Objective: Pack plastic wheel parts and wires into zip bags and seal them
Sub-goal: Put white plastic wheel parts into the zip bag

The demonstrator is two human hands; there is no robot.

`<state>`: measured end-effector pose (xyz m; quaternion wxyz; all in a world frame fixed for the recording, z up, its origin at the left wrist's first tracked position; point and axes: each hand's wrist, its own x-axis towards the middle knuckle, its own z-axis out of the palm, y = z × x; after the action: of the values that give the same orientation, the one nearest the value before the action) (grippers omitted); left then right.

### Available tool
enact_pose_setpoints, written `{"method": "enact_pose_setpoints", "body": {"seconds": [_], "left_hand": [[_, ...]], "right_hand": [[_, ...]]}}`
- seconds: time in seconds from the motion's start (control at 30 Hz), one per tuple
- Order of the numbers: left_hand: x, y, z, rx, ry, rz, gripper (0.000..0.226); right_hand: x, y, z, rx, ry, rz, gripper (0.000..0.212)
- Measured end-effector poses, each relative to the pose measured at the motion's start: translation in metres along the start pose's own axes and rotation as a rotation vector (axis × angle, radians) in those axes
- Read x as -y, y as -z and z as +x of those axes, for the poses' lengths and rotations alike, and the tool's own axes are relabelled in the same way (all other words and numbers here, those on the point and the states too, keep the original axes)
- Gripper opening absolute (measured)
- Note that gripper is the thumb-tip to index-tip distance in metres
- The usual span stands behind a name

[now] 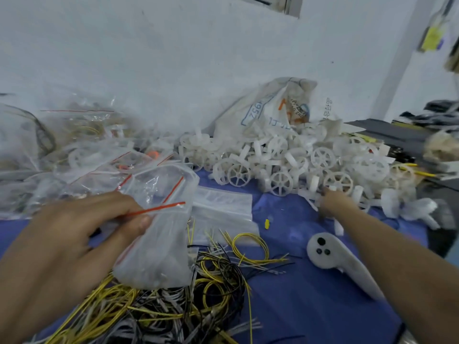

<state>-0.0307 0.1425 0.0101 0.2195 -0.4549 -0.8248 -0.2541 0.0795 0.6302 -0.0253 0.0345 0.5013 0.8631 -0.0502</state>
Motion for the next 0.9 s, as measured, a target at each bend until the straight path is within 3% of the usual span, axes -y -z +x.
{"method": "enact_pose_setpoints", "body": {"seconds": [0.1, 0.3, 0.5, 0.67, 0.8, 0.9], "left_hand": [[-0.037, 0.013, 0.011, -0.034, 0.022, -0.191, 0.022], [-0.058, 0.032, 0.017, -0.107, -0.069, -0.157, 0.018], [-0.065, 0.030, 0.018, -0.168, -0.043, -0.188, 0.020], [-0.066, 0.022, 0.016, -0.169, 0.039, -0.231, 0.012], [-0.063, 0.021, 0.015, -0.137, 0.063, -0.267, 0.016], [-0.063, 0.019, 0.016, -0.126, 0.065, -0.271, 0.010]], "right_hand": [[-0.004, -0.006, -0.002, -0.104, 0.079, 0.012, 0.053], [0.017, 0.019, -0.016, -0.135, 0.117, 0.097, 0.052], [0.071, 0.081, -0.077, -0.245, 0.325, 0.530, 0.045], [0.107, 0.098, -0.174, 0.035, 0.610, 1.371, 0.032], [0.121, 0.088, -0.218, 0.119, 0.757, 1.507, 0.038], [0.129, 0.087, -0.225, -0.076, 0.822, 1.397, 0.041]]}}
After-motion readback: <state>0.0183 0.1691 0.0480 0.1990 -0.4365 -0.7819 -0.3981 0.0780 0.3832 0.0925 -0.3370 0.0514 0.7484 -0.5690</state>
